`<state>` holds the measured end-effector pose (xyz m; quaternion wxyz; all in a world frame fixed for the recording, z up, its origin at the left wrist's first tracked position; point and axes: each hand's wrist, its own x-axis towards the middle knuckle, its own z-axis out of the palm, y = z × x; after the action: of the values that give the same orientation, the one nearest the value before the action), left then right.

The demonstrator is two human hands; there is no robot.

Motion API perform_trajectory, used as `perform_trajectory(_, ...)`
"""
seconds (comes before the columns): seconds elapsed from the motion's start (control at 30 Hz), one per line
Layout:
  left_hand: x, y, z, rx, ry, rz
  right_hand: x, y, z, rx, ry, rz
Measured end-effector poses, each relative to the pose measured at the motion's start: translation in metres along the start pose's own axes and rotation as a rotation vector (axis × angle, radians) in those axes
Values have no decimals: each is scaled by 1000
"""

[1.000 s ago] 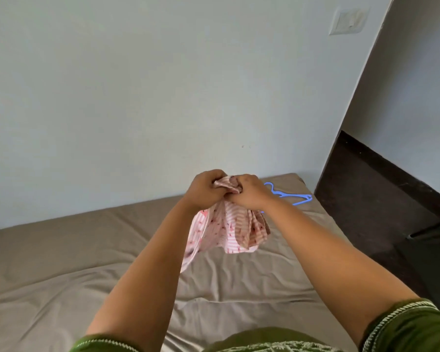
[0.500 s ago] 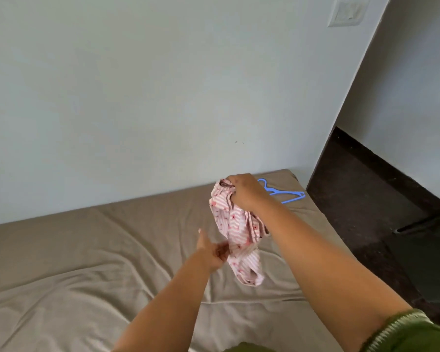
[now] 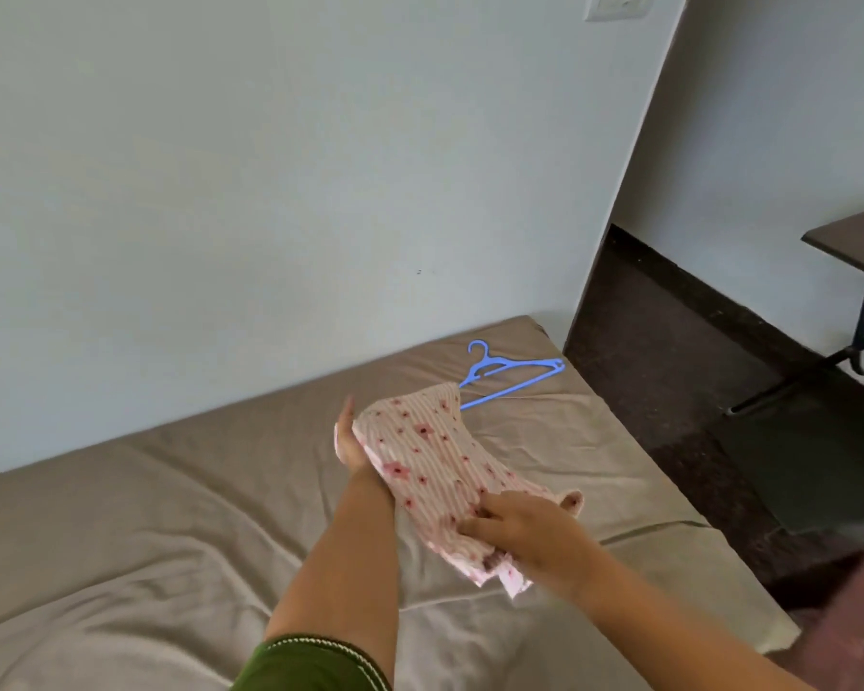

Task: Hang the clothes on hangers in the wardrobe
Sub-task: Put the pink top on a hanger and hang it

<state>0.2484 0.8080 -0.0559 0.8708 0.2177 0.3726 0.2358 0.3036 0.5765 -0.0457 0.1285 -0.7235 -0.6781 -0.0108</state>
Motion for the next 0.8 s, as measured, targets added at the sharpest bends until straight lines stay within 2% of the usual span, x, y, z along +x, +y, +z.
perform_trajectory(0.07, -3, 0, 27, 84, 92, 80, -15, 18, 16, 100, -76, 119)
perform_trajectory(0.2, -5, -30, 62, 359, 37, -34, -25, 62, 44, 309, -349, 419)
perform_trajectory(0.23, -5, -39, 69, 440, 31, -15, -22, 69, 43, 464, -342, 493)
perform_trajectory(0.27, -2, -49, 74, 545, 18, 23, -14, 77, 38, 721, -274, 619)
perform_trajectory(0.3, -1, -56, 79, 716, -32, 129, -3, 83, 26, 1025, -113, 805)
perform_trajectory(0.33, 2, -65, 81, 954, -138, 312, 10, 92, 11, 1271, 103, 985)
perform_trajectory(0.37, 7, -77, 82, 1210, -287, 572, 22, 104, -1, 1479, 285, 1106)
perform_trajectory(0.4, 20, -94, 75, 1423, -432, 706, 32, 117, -12, 1655, 366, 1165)
perform_trajectory(0.43, 35, -113, 65, 1605, -567, 927, 40, 128, -22, 1795, 355, 1162)
perform_trajectory(0.47, 38, -127, 58, 1722, -662, 984, 45, 138, -28, 1909, 284, 1120)
perform_trajectory(0.5, 38, -135, 60, 1904, -677, 938, 49, 147, -33, 2000, 202, 1087)
perform_trajectory(0.53, 36, -134, 70, 2173, -700, 916, 50, 157, -33, 2045, 128, 1090)
perform_trajectory(0.6, 43, -135, 87, 2478, -796, 944, 51, 174, -21, 2017, 1, 1178)
perform_trajectory(0.7, 57, -141, 87, 2581, -891, 1055, 52, 194, 16, 1853, -162, 1359)
perform_trajectory(0.73, 64, -144, 86, 2584, -908, 981, 52, 199, 31, 1795, -195, 1398)
perform_trajectory(0.77, 75, -151, 80, 2582, -923, 997, 52, 204, 46, 1761, -192, 1441)
perform_trajectory(0.8, 85, -156, 73, 2568, -957, 955, 52, 209, 59, 1759, -148, 1488)
